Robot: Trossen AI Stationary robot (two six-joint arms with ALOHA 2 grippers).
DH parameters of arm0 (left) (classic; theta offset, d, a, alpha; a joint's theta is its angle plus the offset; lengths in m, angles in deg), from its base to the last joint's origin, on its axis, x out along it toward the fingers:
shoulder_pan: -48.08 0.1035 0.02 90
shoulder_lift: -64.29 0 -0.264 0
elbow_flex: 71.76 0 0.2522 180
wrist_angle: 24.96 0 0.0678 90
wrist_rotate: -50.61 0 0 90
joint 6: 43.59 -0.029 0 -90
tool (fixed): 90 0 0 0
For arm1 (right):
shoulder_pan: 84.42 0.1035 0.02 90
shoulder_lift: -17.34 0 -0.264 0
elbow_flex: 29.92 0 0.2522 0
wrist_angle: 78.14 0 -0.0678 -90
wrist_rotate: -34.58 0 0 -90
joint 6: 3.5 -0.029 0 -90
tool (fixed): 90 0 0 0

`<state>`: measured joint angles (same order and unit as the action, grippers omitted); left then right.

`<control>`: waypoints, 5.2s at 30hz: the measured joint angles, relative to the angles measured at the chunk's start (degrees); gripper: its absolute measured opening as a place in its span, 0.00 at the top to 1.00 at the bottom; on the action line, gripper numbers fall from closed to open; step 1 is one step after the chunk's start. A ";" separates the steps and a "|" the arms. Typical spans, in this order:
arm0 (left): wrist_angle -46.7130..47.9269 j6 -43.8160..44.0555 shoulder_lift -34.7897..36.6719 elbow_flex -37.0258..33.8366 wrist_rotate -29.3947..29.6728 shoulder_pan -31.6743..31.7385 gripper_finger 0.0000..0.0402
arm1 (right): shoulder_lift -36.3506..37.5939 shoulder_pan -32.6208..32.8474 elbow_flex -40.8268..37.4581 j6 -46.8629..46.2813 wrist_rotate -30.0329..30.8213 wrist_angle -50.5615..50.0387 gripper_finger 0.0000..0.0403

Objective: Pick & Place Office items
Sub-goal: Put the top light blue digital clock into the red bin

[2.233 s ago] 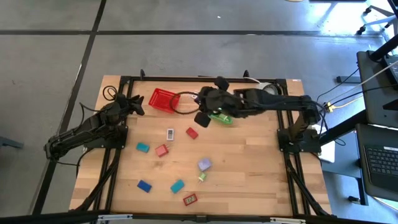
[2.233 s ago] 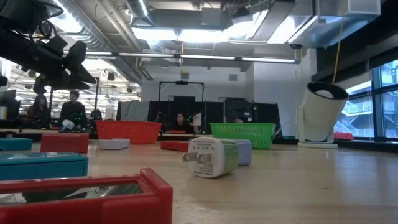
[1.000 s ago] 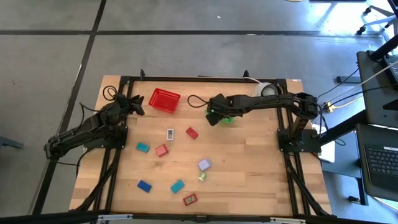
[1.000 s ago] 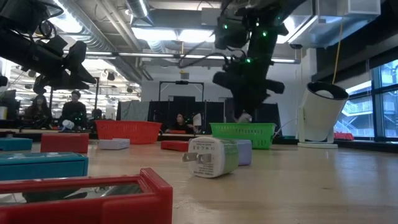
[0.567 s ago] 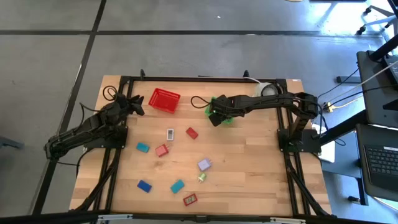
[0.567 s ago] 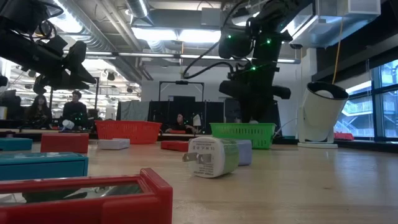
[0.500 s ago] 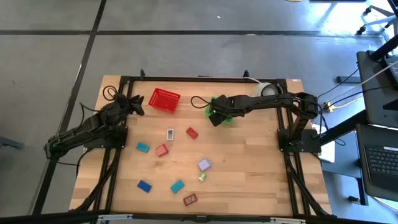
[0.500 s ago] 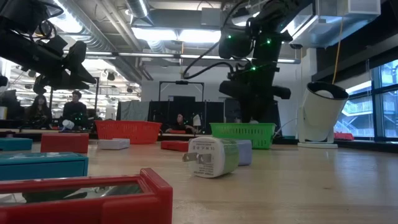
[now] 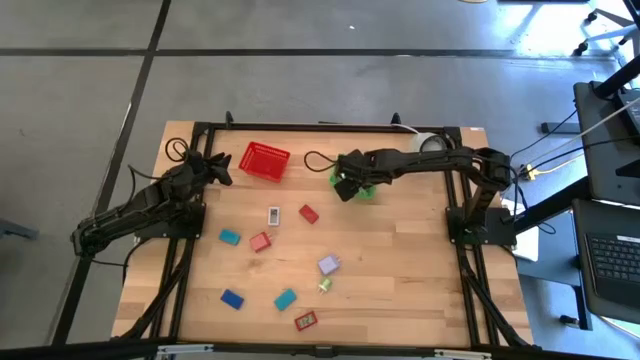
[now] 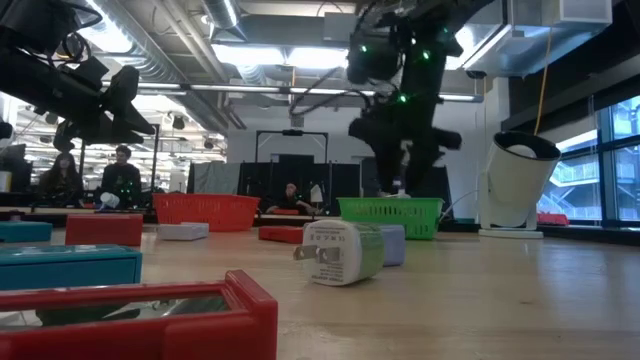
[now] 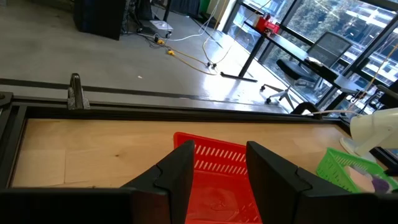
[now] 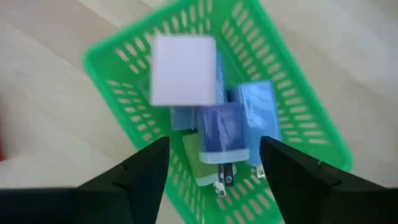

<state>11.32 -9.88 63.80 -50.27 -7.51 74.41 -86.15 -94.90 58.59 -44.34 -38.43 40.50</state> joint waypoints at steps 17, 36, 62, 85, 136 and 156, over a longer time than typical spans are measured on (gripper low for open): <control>0.00 0.00 0.00 0.02 0.02 0.02 0.65 | 0.02 2.55 28.38 14.47 11.13 -8.27 0.41; -0.07 3.50 0.00 0.02 -1.72 0.00 0.65 | 0.07 10.63 47.15 9.05 32.70 -37.46 0.43; -46.87 8.62 -13.86 0.04 -32.96 -8.18 0.65 | 0.44 11.07 46.98 7.18 36.13 -42.42 0.43; 4.77 -24.01 -46.40 27.16 -49.49 -16.72 0.65 | 0.48 11.04 46.96 2.74 31.74 -42.42 0.43; 30.17 -14.47 -68.51 28.50 -28.23 -48.36 0.45 | 0.48 11.07 46.94 7.79 31.85 -42.42 0.43; 28.54 -11.83 -82.09 28.72 -26.20 -48.19 0.53 | 0.48 11.07 46.94 10.43 32.07 -42.42 0.43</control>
<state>39.86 -21.71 -18.28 -21.55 -33.71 26.22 -85.66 -83.84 105.53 -33.91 -6.36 -1.92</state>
